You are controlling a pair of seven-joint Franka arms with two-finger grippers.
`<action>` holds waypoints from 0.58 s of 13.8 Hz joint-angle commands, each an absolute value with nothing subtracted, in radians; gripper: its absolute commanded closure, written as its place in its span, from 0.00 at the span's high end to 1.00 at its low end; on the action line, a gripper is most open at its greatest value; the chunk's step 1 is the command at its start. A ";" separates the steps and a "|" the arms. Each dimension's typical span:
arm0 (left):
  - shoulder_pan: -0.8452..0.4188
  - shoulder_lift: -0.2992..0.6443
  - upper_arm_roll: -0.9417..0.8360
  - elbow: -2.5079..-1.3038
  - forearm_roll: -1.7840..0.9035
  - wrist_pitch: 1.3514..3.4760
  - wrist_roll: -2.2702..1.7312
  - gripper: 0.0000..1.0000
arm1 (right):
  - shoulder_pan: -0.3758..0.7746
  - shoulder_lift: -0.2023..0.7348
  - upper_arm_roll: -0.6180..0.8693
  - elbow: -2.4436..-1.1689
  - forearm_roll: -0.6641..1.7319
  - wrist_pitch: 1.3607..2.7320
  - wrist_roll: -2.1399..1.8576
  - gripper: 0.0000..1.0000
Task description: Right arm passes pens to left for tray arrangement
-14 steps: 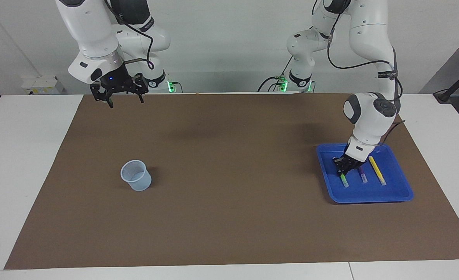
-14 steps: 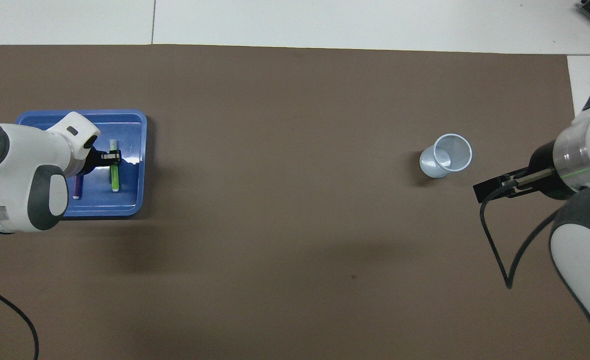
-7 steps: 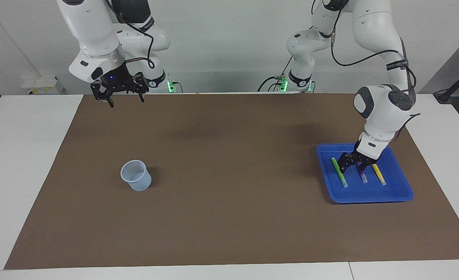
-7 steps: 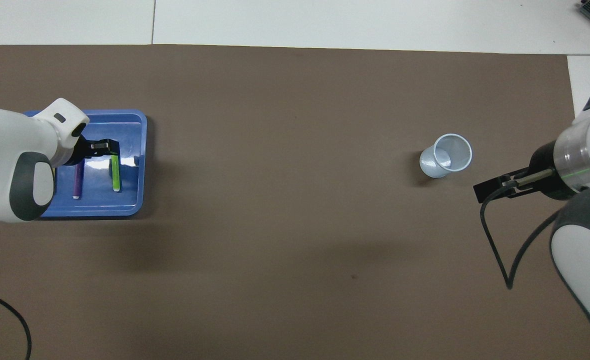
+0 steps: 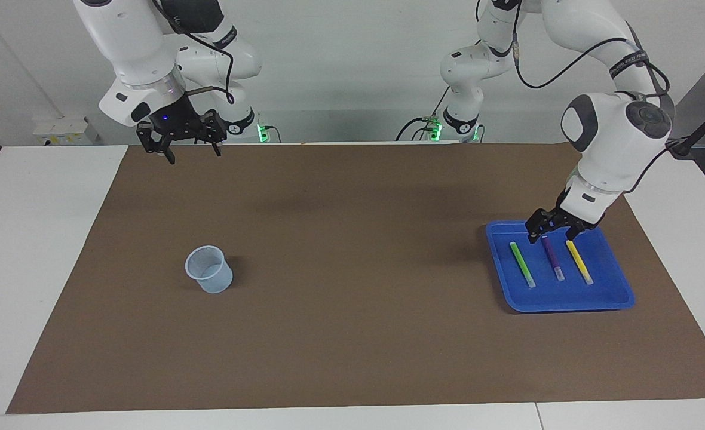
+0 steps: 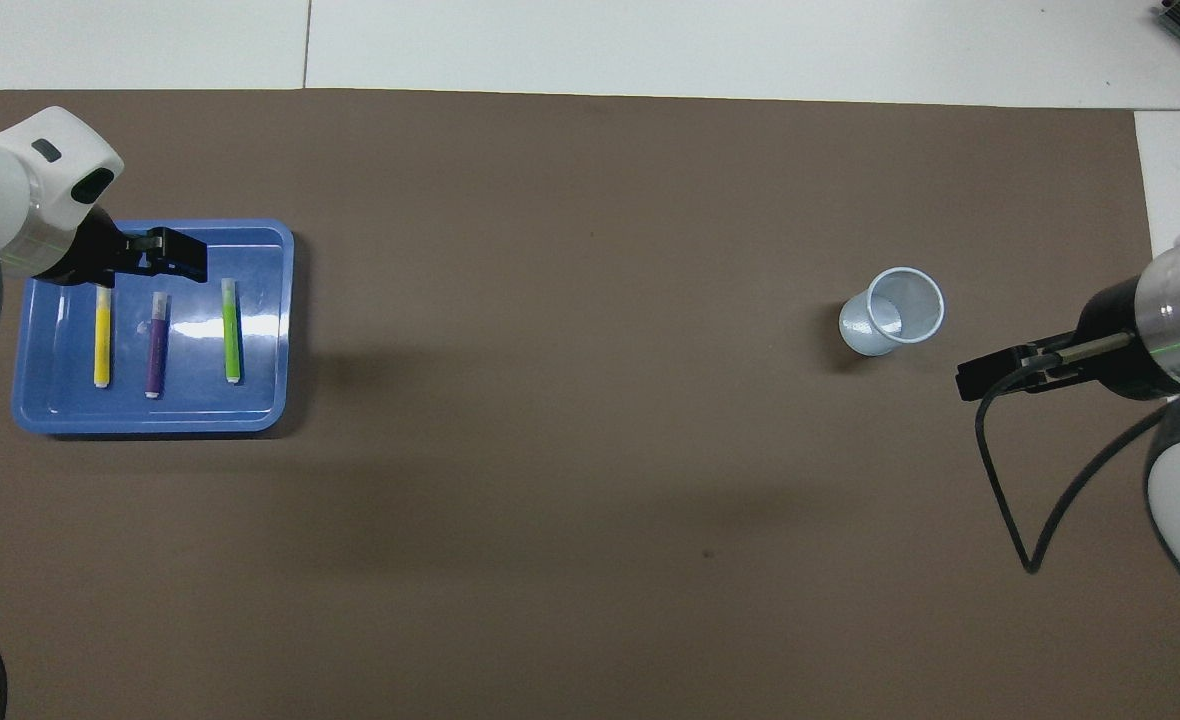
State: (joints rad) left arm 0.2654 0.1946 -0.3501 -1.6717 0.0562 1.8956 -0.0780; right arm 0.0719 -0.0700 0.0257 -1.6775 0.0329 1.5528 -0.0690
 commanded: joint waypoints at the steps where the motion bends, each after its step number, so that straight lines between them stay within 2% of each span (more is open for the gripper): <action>1: 0.233 0.178 -0.345 -1.617 0.072 1.800 -0.087 1.00 | 0.063 -0.081 0.008 -1.668 0.060 1.545 -0.063 1.00; 6: 0.233 -0.003 -0.341 -1.621 0.071 1.660 -0.084 1.00 | 0.066 -0.083 -0.009 -1.669 0.060 1.543 -0.063 1.00; 8: 0.245 -0.023 -0.331 -1.617 0.061 1.619 -0.080 1.00 | 0.066 -0.083 -0.009 -1.670 0.058 1.543 -0.061 1.00</action>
